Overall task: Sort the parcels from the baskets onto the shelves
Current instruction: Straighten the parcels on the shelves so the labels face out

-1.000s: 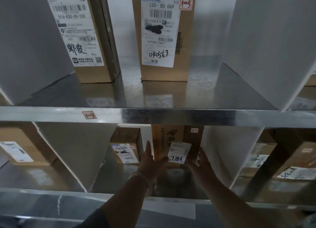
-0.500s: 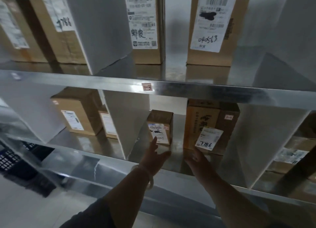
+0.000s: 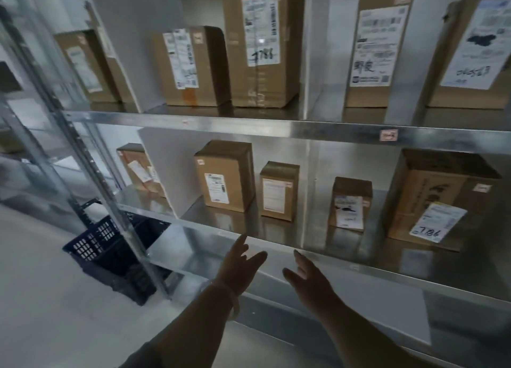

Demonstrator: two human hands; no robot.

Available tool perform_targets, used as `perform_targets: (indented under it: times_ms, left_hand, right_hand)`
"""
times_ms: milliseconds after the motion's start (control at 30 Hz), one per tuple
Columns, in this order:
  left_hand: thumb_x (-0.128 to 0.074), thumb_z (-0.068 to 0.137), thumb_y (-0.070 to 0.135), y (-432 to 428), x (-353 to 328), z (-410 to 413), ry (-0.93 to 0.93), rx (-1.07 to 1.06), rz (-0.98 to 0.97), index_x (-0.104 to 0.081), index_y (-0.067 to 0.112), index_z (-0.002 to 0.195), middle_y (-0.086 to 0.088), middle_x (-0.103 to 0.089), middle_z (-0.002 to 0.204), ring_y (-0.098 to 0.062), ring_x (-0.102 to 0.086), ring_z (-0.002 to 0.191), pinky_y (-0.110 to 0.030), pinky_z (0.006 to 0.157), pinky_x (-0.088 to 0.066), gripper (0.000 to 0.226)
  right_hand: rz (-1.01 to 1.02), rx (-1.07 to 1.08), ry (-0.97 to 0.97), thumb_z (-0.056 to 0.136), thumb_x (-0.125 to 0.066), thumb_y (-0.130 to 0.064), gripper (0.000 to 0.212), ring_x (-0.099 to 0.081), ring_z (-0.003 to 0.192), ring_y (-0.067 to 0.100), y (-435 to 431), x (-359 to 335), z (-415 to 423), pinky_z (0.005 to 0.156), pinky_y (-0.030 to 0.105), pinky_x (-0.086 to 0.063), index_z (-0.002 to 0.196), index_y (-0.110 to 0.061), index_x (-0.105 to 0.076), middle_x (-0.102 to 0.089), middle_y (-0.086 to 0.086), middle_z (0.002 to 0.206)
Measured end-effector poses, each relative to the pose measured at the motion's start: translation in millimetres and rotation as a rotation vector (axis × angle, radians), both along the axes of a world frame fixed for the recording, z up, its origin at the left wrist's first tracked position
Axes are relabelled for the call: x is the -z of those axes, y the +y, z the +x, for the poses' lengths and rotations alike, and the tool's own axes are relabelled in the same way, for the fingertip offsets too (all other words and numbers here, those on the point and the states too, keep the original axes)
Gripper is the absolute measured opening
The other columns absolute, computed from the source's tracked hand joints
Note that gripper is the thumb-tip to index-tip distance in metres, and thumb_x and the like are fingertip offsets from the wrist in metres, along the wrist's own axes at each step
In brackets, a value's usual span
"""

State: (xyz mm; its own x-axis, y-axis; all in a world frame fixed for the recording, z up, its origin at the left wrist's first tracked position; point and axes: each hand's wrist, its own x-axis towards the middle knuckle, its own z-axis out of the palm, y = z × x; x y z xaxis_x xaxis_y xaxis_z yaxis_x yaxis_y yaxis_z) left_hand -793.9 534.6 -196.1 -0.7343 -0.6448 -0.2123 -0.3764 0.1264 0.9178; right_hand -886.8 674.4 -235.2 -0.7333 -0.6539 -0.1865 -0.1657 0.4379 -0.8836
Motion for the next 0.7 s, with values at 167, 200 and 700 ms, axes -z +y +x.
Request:
perform_targets:
  times_ms: [167, 200, 700]
  left_hand:
    - [-0.060, 0.094, 0.038, -45.0, -2.0, 40.3, -0.001, 0.003, -0.031, -0.025, 0.025, 0.153, -0.005, -0.036, 0.155, -0.026, -0.040, 0.139, -0.037, 0.111, -0.033, 0.070]
    - [-0.059, 0.094, 0.039, -51.3, -2.0, 42.5, 0.009, 0.011, -0.017, -0.024, 0.026, 0.153, -0.005, -0.036, 0.156, -0.026, -0.039, 0.139, -0.038, 0.112, -0.033, 0.069]
    - [-0.059, 0.096, 0.033, -151.8, -13.9, 24.8, 0.034, -0.013, -0.045, -0.033, 0.021, 0.149, -0.002, -0.042, 0.150, -0.025, -0.040, 0.139, -0.032, 0.109, -0.034, 0.061]
  right_hand:
    - [-0.015, -0.021, 0.029, 0.095, -0.054, -0.044, 0.064, -0.035, 0.141, 0.019, -47.5, -6.1, 41.4, 0.114, 0.034, -0.029, 0.151, -0.029, -0.026, -0.031, 0.000, 0.157]
    - [-0.006, -0.021, 0.041, 0.095, -0.053, -0.045, 0.064, -0.036, 0.141, 0.020, -54.4, -8.3, 43.9, 0.114, 0.035, -0.030, 0.151, -0.029, -0.026, -0.031, 0.000, 0.157]
    - [0.012, 0.023, 0.038, 0.095, -0.051, -0.049, 0.062, -0.039, 0.139, 0.021, -167.4, -11.1, 13.3, 0.112, 0.038, -0.034, 0.150, -0.029, -0.028, -0.034, -0.001, 0.156]
